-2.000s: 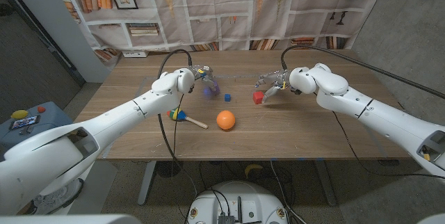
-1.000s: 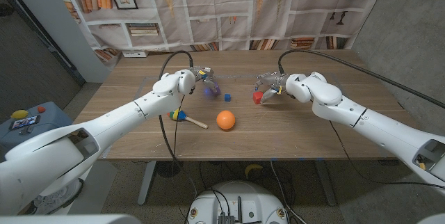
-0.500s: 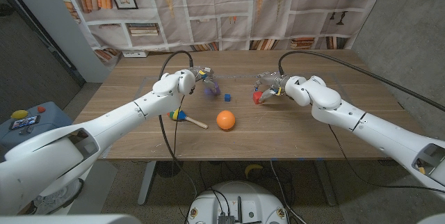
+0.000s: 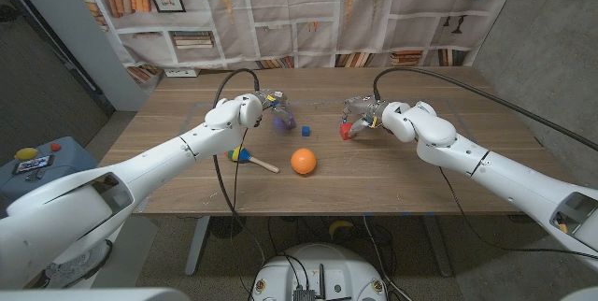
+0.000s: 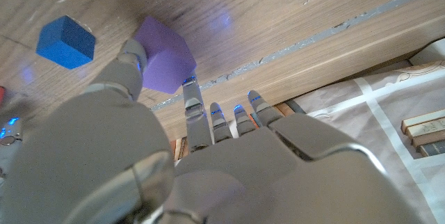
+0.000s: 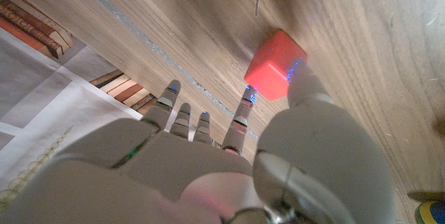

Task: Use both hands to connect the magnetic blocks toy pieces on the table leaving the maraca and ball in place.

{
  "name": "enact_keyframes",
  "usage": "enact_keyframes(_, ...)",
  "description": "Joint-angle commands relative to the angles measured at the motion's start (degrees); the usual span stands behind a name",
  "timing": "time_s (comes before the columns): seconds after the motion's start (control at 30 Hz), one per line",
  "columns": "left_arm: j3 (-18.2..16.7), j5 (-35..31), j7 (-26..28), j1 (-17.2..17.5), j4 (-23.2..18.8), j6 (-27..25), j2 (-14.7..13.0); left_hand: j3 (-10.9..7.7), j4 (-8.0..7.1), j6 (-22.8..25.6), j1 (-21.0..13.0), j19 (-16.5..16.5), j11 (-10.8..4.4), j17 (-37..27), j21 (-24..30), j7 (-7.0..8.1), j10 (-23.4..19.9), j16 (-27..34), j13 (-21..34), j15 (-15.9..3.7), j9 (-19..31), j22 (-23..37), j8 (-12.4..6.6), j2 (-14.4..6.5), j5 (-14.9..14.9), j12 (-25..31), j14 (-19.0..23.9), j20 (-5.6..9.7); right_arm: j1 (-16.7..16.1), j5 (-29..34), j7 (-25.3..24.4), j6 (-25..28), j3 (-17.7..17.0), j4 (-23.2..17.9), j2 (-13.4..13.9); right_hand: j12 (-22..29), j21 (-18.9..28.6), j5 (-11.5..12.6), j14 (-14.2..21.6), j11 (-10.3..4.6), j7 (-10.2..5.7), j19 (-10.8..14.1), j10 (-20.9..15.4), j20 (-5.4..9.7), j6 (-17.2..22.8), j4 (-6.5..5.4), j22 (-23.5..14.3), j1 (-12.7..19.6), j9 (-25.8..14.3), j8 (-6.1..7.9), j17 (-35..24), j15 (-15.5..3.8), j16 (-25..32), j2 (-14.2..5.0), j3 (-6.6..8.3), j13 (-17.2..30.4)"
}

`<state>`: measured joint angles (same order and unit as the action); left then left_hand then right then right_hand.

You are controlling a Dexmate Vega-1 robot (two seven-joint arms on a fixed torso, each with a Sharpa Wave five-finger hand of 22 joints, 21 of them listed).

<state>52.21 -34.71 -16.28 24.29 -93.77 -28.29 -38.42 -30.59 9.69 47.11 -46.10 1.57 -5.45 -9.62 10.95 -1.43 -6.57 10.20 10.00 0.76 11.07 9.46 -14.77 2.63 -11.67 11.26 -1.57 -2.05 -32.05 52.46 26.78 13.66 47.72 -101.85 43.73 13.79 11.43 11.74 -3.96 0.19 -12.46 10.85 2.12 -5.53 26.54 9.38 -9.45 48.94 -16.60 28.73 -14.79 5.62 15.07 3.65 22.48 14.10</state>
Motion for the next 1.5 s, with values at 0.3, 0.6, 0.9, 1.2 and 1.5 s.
enact_keyframes(0.3,0.0,0.3,0.3,0.1,0.2,-0.1,0.0,0.39,0.02,4.9,-0.1,-0.2,-0.04,-0.1,-0.3,4.64,-0.4,0.2,0.1,0.13,0.2,0.2,-0.06,-0.9,-0.4,0.0,0.2,0.00,1.3,-0.6,0.8,-0.4,0.7,0.6,-0.6,0.5,-0.2,0.0,0.7,-1.99,-0.05,1.6,-2.4,0.95,7.6,-0.31,-0.1,1.1,-1.0,3.91,-0.4,-1.46,0.7,-2.20,0.39,-0.1)
enact_keyframes(0.6,-0.4,0.0,0.6,0.2,-0.7,-0.3,-0.3,0.52,0.06,5.1,-0.2,-0.2,-0.02,-0.1,-0.3,4.78,-0.4,0.2,0.1,0.08,0.2,0.2,-0.04,-0.9,-0.4,0.0,0.2,0.02,0.4,-0.5,0.5,1.3,0.0,-1.4,-0.2,1.0,-0.2,-0.3,2.0,-3.31,-0.14,2.9,-5.0,1.82,12.3,-0.48,-0.1,1.6,-1.5,6.31,-0.7,-2.86,1.4,-3.74,0.40,-0.4)
enact_keyframes(0.9,-1.3,0.1,1.5,1.2,-2.9,-1.7,-0.4,0.67,0.09,5.4,-0.3,-0.2,-0.13,-0.1,-0.3,4.75,-0.6,0.1,0.1,0.06,0.2,0.2,0.00,-1.0,-0.4,0.0,0.3,0.05,-0.3,0.6,1.1,3.8,-0.7,-3.4,0.0,1.0,-0.2,-0.6,2.4,-4.00,-0.21,3.3,-5.8,2.12,13.9,-0.51,-0.1,1.9,-1.7,7.15,-0.9,-3.32,1.6,-4.64,0.49,-0.5)
enact_keyframes(1.2,-1.9,-0.2,3.2,2.7,-5.0,-3.1,-0.5,0.77,0.12,5.3,-0.3,-0.2,-0.12,-0.1,-0.3,4.74,-0.6,0.2,0.1,0.07,0.2,0.2,0.12,-1.0,-0.4,0.0,0.3,0.05,-1.4,2.8,0.5,7.2,-0.9,-5.1,-0.6,1.1,-0.2,-0.8,2.7,-4.09,-0.24,3.7,-6.5,2.19,14.5,-0.40,-0.1,2.1,-1.8,7.52,-1.0,-3.61,1.7,-4.80,0.39,-0.6)
enact_keyframes(1.5,-2.6,0.1,5.0,4.2,-7.3,-4.5,-0.3,0.89,0.13,5.5,-0.4,0.0,-0.15,-0.1,-0.2,4.68,-0.7,0.2,0.1,0.05,0.2,0.2,0.17,-1.0,-0.4,0.0,0.5,0.01,-2.0,6.4,1.4,10.3,-0.2,-6.7,-1.7,1.1,0.1,-1.0,3.8,-3.81,-0.25,4.9,-7.3,2.34,15.2,-0.17,-0.1,2.4,-2.0,8.00,-1.0,-4.15,2.2,-4.86,0.21,-0.7)
